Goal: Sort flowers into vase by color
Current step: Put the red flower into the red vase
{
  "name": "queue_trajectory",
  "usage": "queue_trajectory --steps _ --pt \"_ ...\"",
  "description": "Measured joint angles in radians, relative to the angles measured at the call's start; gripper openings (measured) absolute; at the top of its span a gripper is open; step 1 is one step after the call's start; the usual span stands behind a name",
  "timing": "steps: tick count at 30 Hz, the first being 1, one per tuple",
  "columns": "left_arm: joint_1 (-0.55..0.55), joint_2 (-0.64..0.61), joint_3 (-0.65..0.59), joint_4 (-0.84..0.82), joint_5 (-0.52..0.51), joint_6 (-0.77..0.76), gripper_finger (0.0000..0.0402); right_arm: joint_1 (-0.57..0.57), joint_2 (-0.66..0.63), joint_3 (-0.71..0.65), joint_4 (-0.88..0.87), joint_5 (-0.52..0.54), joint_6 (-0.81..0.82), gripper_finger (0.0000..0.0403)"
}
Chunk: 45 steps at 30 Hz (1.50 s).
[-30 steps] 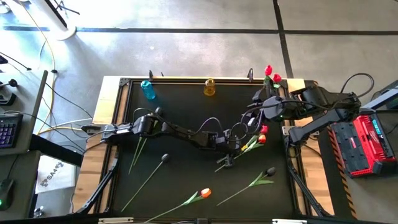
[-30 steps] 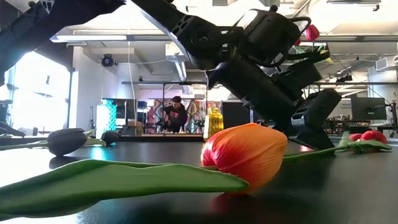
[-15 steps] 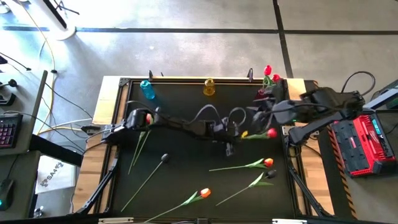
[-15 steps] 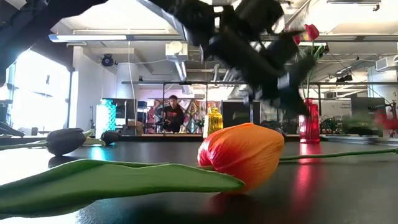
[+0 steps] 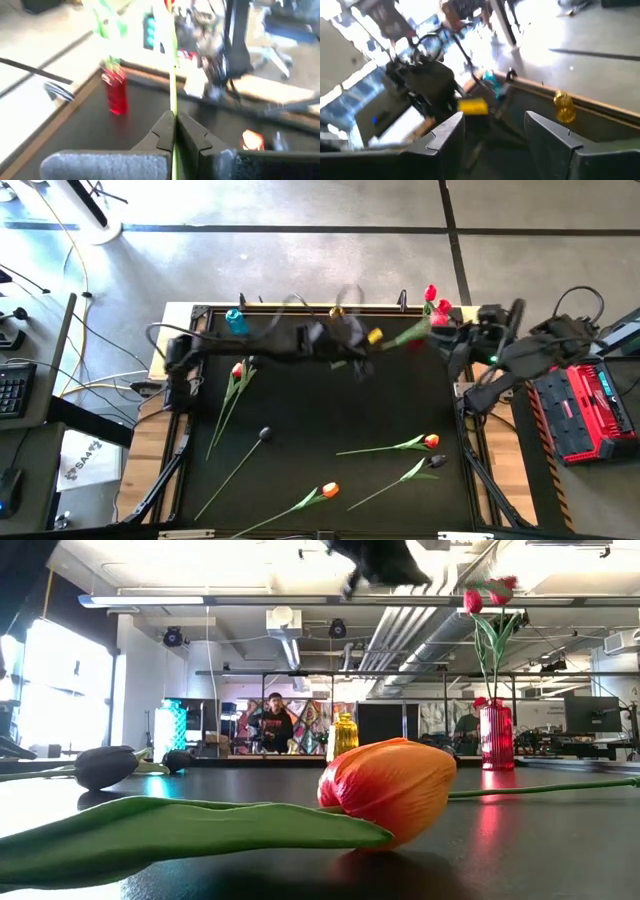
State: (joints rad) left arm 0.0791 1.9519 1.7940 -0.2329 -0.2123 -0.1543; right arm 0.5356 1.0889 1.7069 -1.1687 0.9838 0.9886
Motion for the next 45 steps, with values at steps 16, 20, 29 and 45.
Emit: queue_trajectory --steps 16,20,29,45 --pt "0.026 -0.203 0.002 0.232 0.179 0.081 0.0000 0.085 0.036 0.000 0.128 0.173 -0.026 0.0193" --pt "0.012 -0.200 0.002 0.293 0.203 0.078 0.0000 0.072 0.059 0.000 0.203 0.234 -0.136 0.0193" --pt "-0.041 -0.197 0.002 0.349 0.208 0.081 0.0000 0.056 0.081 0.000 0.599 0.230 -0.622 0.0213" --pt "-0.080 -0.197 0.002 0.340 0.205 0.106 0.0000 -0.040 0.080 0.000 0.681 0.010 -0.765 0.0043"
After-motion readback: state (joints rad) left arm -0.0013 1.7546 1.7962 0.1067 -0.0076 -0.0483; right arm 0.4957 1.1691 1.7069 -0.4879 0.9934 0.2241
